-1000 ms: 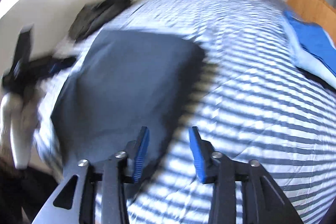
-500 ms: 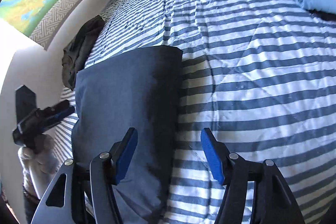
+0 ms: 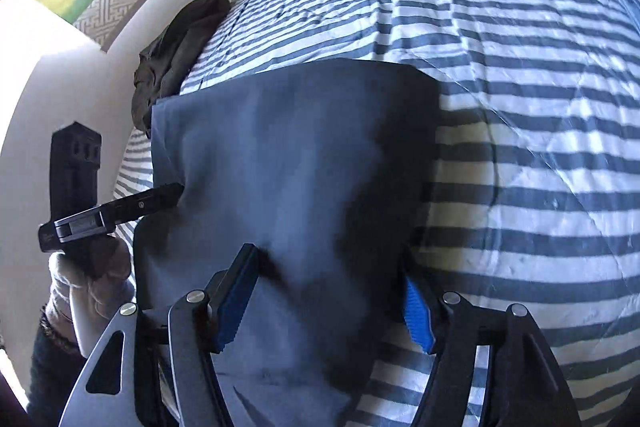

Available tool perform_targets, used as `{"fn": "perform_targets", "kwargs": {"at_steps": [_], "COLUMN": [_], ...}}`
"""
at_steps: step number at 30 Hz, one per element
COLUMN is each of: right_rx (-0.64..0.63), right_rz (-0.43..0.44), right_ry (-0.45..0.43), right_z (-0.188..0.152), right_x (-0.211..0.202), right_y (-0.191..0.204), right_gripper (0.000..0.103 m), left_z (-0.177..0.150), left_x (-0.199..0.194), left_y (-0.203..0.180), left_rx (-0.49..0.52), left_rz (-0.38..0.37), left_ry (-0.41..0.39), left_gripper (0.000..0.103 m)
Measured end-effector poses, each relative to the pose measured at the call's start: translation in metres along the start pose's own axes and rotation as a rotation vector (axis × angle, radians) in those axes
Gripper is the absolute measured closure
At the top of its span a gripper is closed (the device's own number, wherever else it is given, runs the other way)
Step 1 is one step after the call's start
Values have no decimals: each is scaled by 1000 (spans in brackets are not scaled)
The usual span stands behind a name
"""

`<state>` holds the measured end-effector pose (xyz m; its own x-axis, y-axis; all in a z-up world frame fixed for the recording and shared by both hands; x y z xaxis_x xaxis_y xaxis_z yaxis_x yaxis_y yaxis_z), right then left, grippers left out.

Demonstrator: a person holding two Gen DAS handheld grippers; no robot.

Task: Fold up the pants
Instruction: 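Grasp the folded trousers edge with both grippers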

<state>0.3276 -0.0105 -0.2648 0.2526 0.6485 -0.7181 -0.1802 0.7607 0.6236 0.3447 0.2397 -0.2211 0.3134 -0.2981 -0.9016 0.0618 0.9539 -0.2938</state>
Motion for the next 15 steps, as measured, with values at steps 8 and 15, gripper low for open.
{"fn": "perform_targets", "kwargs": {"at_steps": [8, 15], "right_rx": [-38, -60], "right_rz": [-35, -61], "right_ry": [16, 24], "right_z": [0, -2], "right_x": [12, 17], "right_y": [12, 20], "right_gripper": [76, 84], "left_z": [-8, -9], "left_x": [-9, -14], "left_y": [-2, -5], "left_rx": [-25, -15], "left_rz": [28, 64], "left_ry": [-53, -63], "left_gripper": [37, 33]}}
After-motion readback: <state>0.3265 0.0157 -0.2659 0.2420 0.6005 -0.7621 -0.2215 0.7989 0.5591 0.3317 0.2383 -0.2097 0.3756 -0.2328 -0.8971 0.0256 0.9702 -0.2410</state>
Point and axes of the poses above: each gripper's, at about its wrist camera, not at the fingertips, and x roughly the way its jaws point, y to its left, z to its top, the point moved 4 cm from there along x, roughly the way its jaws point, and after that the axes turned 9 degrees about z, right-handed, at the moved point
